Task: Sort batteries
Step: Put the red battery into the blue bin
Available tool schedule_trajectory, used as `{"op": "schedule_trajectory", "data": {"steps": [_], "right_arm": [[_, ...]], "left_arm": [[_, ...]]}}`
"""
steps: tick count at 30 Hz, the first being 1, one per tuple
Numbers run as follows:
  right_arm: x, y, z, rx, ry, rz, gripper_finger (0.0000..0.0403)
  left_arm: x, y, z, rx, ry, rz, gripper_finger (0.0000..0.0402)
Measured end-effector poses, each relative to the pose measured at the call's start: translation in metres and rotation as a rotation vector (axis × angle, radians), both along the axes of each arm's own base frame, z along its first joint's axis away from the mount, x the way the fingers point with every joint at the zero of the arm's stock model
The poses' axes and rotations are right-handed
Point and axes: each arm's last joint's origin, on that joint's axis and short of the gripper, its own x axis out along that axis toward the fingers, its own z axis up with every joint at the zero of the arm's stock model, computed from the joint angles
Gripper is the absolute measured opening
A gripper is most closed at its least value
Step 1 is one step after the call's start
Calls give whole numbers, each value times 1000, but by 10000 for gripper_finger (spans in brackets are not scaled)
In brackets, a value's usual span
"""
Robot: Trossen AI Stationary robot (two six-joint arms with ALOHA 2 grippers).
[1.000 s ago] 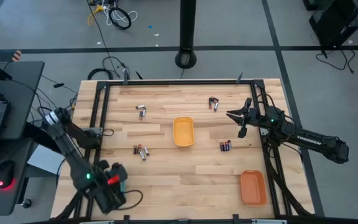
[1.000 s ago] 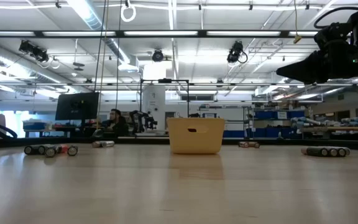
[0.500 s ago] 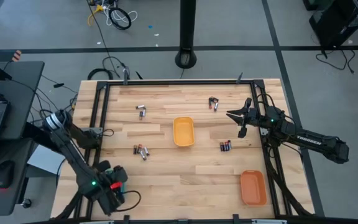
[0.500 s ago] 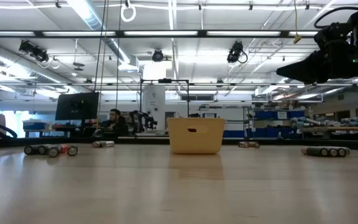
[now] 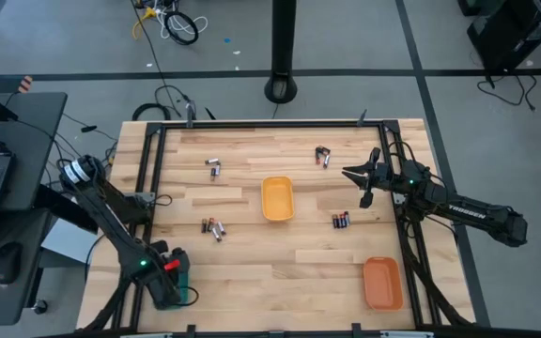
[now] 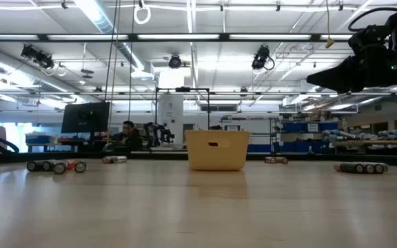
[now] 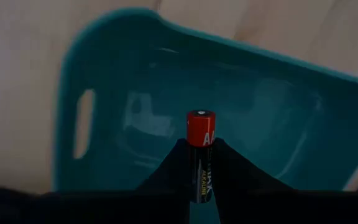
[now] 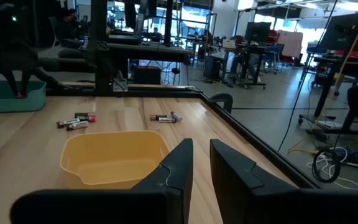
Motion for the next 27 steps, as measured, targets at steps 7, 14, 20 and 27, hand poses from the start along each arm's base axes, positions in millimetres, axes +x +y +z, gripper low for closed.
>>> {"op": "schedule_trajectory", "data": {"steps": [7,14,20,27], "right_arm": [[0,0,0,1,1,0,67],[0,0,0,0,0,0,67],[0,0,0,1,1,0,67],[0,0,0,0,1,0,67]], "left_arm": [[0,-1,-6,-28,-21,-44,44],[1,-2,-7,-23,-36,-72,44],[2,-1,-7,-9,-52,-70,44],[2,-1,-9,-7,-60,-69,44]]}}
